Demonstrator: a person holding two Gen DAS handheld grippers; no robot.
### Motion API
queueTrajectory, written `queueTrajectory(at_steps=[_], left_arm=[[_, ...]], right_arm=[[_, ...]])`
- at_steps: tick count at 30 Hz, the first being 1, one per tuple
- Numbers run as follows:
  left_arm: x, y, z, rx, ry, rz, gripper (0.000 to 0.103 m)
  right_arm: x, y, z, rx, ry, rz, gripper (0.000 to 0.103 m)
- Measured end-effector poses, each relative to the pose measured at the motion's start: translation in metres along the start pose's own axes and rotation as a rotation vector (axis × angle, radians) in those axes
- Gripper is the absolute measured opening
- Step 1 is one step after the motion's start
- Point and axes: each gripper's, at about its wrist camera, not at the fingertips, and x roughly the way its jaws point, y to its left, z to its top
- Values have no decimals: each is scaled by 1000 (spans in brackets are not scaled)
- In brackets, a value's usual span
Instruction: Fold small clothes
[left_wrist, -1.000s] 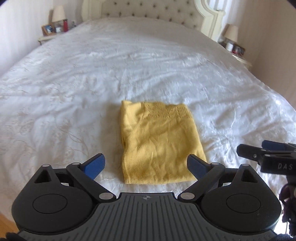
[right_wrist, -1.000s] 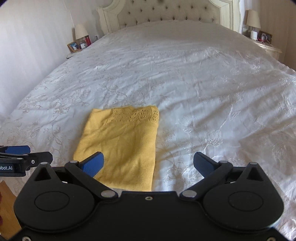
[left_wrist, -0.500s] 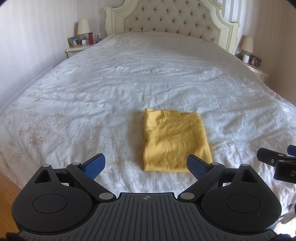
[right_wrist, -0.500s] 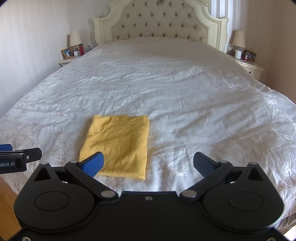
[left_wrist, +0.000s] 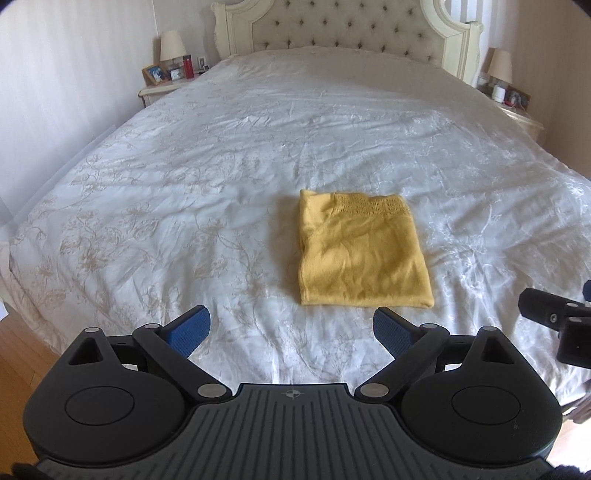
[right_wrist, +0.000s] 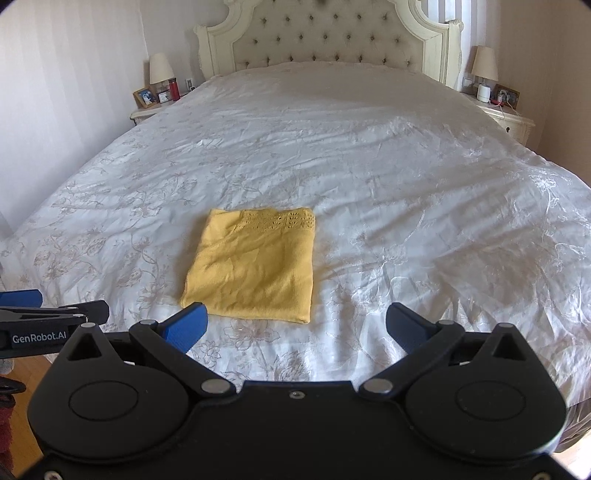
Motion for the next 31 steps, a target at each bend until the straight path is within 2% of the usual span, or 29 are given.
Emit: queueTrajectory(at_steps=[10,31], left_arm=[[-3,4,-4,-28,30,-7,96],[6,-1,0,-8,61,-18,96]], right_arm=[[-6,2,-1,29,1,14,102],[-2,7,0,35,12,25,102]])
